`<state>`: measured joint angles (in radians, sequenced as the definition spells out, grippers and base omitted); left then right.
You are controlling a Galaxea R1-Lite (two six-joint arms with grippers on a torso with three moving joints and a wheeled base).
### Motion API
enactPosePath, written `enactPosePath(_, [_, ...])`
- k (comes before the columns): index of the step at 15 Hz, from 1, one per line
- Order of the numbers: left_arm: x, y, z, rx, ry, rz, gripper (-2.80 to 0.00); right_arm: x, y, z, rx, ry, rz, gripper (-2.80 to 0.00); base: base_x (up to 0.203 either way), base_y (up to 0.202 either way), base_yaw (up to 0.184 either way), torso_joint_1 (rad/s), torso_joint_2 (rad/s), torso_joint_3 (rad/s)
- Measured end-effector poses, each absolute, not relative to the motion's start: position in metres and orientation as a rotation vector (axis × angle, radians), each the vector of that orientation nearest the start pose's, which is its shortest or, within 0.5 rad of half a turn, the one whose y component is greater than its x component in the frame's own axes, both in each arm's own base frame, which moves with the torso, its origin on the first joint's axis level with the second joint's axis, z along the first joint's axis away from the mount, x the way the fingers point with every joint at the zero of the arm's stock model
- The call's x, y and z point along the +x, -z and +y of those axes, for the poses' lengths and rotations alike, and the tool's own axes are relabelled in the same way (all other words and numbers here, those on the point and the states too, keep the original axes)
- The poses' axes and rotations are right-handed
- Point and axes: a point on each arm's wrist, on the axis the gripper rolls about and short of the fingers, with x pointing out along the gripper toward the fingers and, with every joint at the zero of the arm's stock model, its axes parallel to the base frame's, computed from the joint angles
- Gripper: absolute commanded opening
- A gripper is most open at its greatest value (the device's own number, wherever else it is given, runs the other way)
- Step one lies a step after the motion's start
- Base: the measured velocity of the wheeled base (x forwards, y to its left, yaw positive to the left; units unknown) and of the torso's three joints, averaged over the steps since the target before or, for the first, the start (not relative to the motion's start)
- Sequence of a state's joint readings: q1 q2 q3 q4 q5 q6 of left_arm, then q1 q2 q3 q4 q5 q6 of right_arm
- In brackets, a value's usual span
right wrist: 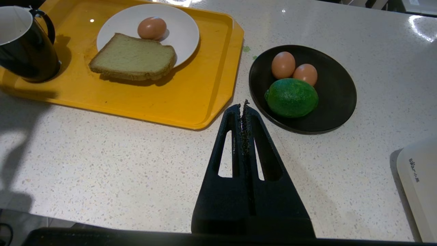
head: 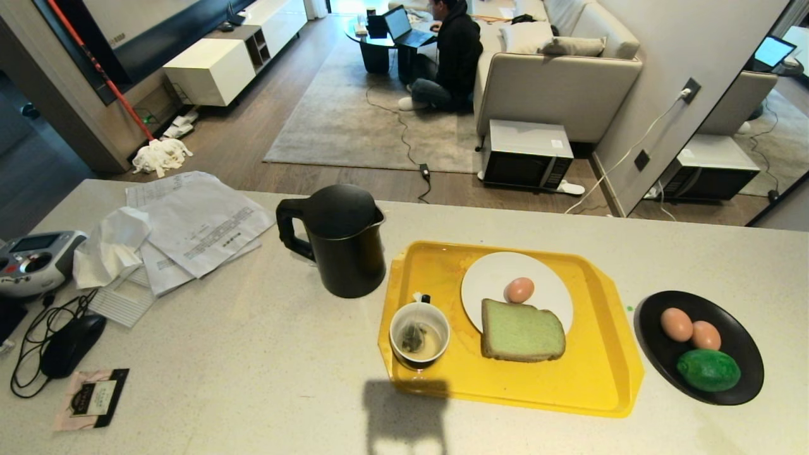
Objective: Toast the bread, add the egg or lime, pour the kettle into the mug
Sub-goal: Pick up the kettle
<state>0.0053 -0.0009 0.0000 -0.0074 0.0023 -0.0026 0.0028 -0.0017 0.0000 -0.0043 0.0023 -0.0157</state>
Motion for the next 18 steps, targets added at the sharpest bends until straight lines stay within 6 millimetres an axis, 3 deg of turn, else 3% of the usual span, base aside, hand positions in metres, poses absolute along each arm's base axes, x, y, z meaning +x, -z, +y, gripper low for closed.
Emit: enactPosePath(18, [-0.0229, -0.0762, -0.0001, -0.004, -0.008, -0.008, -2.80, -0.0229, -0.0759, 0.0000, -0.011, -0.004, -0.006, -2.80, 0.000, 0.000, 0.000, 0.000, 0.00, 0.000])
